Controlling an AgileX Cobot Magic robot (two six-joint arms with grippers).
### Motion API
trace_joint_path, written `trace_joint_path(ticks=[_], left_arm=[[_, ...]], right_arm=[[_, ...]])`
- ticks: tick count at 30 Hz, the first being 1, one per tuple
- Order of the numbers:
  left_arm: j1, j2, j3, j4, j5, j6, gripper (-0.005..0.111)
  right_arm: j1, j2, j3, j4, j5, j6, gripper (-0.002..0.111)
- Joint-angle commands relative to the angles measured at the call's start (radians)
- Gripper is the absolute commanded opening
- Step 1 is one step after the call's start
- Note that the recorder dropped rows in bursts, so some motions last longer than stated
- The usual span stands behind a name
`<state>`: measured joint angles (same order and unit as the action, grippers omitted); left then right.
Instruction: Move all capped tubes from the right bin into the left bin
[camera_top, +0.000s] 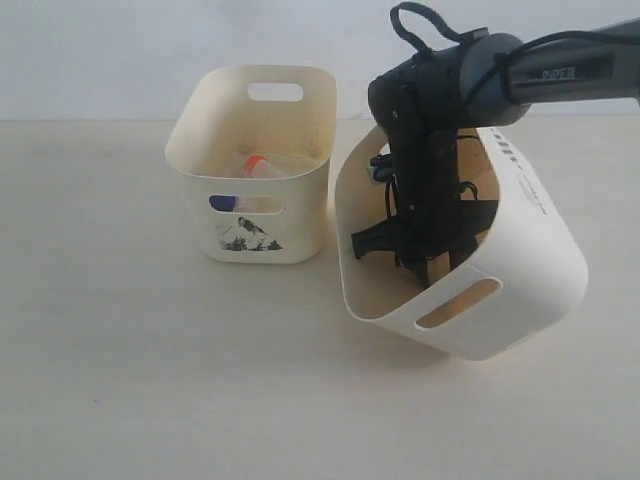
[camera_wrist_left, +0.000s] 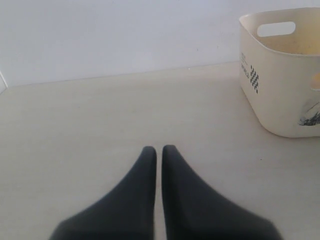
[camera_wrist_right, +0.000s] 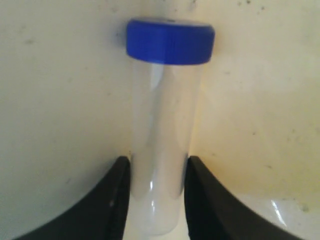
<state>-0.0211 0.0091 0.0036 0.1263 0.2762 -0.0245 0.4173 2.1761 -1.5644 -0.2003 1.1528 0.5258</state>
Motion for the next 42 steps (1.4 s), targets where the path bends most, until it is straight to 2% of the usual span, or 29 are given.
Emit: trace_joint_path(ticks=[1, 16, 31, 35, 42], left_arm=[[0.001, -0.002, -0.004, -0.007, -0.014, -0.012, 0.004], [0.001, -0.002, -0.004, -0.007, -0.014, -0.012, 0.004], [0.001, -0.002, -0.004, -0.007, -0.014, -0.012, 0.004], [0.001, -0.002, -0.004, -0.007, -0.014, -0.012, 0.004], [0.001, -0.002, -0.004, -0.007, -0.014, -0.012, 0.004]], right_arm=[[-0.014, -0.064, 0.007, -0.038, 0.0, -0.005, 0.0], [-0.02, -0.211, 0.007, -0.091, -0.004, -0.028, 0.0], [-0.109, -0.419, 0.006, -0.075, -0.065, -0.055, 0.0], [-0.109, -0.485, 0.006, 0.091, -0.169, -0.093, 0.0], [-0.07, -0.494, 0.006, 0.684, -0.48, -0.422, 0.0]])
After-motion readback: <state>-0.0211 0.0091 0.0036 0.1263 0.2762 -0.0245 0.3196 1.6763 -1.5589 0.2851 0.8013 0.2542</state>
